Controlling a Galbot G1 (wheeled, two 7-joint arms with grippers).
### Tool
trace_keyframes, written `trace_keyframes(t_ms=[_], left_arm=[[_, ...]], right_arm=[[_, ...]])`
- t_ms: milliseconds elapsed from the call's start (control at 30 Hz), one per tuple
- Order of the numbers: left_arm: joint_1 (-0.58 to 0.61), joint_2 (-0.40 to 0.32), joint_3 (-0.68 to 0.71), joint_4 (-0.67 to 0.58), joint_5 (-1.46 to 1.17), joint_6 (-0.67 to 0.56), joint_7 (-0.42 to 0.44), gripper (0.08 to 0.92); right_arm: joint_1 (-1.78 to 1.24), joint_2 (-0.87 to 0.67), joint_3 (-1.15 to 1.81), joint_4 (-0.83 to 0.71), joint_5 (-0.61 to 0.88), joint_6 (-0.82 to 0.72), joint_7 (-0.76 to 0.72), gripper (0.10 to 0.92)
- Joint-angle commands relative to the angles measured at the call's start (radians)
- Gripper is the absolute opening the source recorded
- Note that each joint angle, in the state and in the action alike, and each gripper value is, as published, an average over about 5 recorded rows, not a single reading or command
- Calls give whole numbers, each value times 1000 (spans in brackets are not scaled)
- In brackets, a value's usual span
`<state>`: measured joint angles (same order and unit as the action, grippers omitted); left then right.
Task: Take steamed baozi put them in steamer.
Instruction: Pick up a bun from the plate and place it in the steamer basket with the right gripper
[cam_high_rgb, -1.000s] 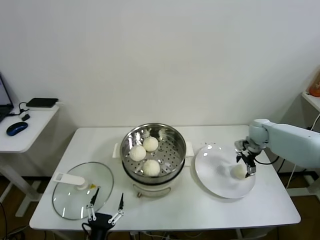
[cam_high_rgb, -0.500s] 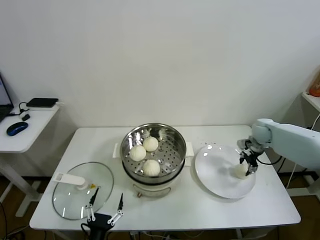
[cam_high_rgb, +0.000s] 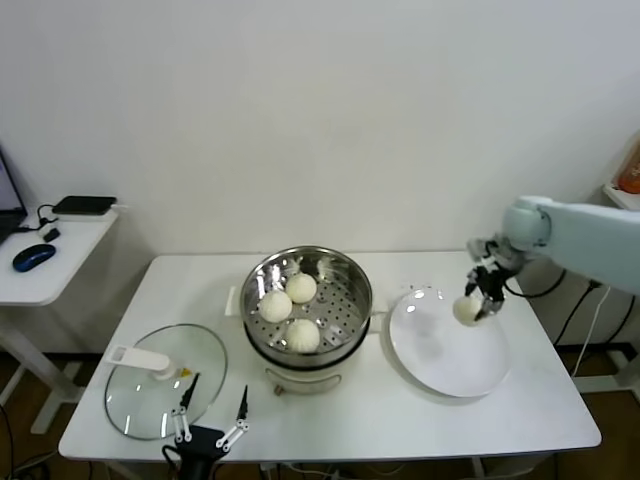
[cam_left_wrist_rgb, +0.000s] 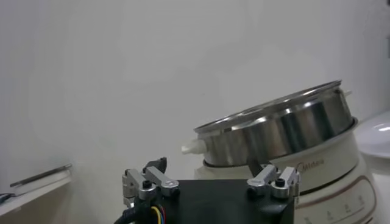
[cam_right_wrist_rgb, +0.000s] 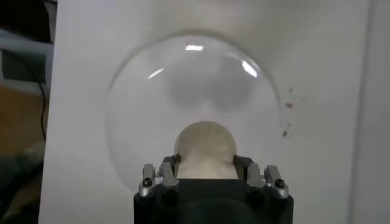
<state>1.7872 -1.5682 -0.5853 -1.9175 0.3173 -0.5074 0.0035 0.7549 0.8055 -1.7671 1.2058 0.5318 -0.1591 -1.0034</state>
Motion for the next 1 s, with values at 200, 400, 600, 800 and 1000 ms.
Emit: trace_keyframes(t_ms=[200, 400, 600, 800, 1000], left_arm=[[3, 5, 2, -19, -4, 2, 2, 823], [4, 1, 4, -23, -3, 2, 3, 823], [6, -2, 3, -21, -2, 2, 4, 823], [6, -2, -2, -18, -2, 4, 9, 823], [7, -3, -7, -16, -4, 3, 10, 823]], right_arm=[[392, 160, -67, 288, 445, -134, 71, 611], [346, 240, -12, 290, 488, -175, 114, 611], [254, 314, 25, 258, 477, -213, 148, 611], [175, 418, 24, 175, 444, -230, 138, 611], [115, 484, 10, 115, 424, -232, 127, 611]])
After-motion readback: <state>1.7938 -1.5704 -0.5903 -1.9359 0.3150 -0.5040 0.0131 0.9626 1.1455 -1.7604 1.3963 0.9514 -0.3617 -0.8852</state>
